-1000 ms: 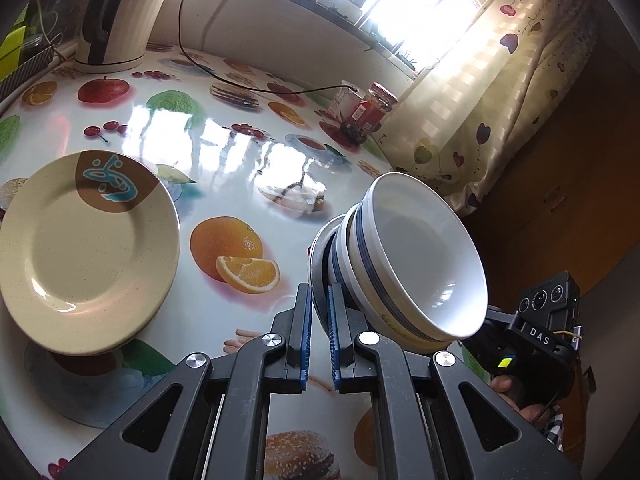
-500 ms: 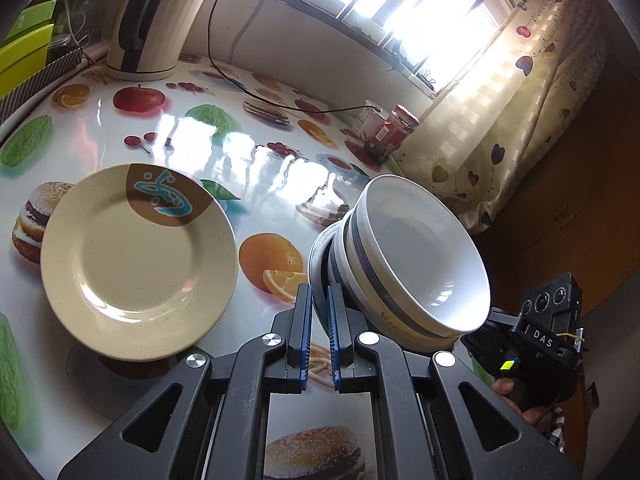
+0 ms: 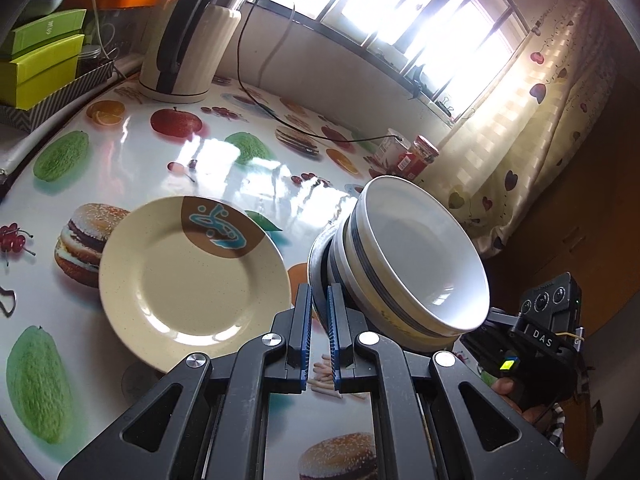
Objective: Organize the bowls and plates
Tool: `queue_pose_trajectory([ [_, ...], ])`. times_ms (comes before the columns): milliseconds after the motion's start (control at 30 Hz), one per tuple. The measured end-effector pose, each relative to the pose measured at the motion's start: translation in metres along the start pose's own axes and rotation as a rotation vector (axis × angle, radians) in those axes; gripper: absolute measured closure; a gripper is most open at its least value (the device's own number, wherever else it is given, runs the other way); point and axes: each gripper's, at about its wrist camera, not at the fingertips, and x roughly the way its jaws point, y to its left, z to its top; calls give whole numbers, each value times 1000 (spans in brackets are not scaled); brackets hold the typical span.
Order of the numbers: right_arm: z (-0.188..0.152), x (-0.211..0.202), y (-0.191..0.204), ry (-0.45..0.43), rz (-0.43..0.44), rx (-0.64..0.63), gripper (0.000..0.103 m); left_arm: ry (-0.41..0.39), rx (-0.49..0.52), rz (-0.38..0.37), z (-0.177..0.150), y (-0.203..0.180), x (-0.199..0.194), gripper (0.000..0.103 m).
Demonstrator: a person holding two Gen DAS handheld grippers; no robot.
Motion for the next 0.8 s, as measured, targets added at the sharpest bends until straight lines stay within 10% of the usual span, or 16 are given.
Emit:
queue_pose_trajectory([
  [467,0,48,30,68,53,-101,97,-91,0,17,13,22,-17,100],
  [800,-11,75,13,126,-44,-97,96,-14,-64,74,8,55,17,99],
])
